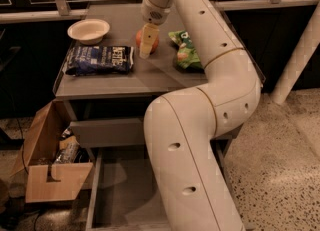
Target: Place apple into middle drawer
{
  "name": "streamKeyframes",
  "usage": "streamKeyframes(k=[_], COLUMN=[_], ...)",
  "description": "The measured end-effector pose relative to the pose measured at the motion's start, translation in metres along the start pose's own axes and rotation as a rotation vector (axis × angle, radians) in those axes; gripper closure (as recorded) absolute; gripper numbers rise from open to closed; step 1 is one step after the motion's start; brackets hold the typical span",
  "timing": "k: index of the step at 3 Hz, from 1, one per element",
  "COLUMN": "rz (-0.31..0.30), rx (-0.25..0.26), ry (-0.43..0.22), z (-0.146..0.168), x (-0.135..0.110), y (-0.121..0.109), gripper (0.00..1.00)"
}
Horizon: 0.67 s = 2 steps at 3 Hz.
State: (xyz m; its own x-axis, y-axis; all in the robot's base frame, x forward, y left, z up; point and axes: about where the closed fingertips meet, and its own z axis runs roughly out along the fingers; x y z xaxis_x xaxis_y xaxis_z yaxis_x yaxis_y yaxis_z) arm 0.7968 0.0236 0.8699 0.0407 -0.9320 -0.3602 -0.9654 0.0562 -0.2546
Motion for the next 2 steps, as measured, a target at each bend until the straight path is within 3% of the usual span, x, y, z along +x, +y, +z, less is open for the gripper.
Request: streamKeyframes(k=[1, 2], rz=[-0.001, -0.001], rx=[-0.003, -0.003], ry=[-0.002, -0.002], z=[0.0025, 0.0025], x=[0.0001, 0.0001], y=[0.0, 0.0], gripper=[0.0, 0.08])
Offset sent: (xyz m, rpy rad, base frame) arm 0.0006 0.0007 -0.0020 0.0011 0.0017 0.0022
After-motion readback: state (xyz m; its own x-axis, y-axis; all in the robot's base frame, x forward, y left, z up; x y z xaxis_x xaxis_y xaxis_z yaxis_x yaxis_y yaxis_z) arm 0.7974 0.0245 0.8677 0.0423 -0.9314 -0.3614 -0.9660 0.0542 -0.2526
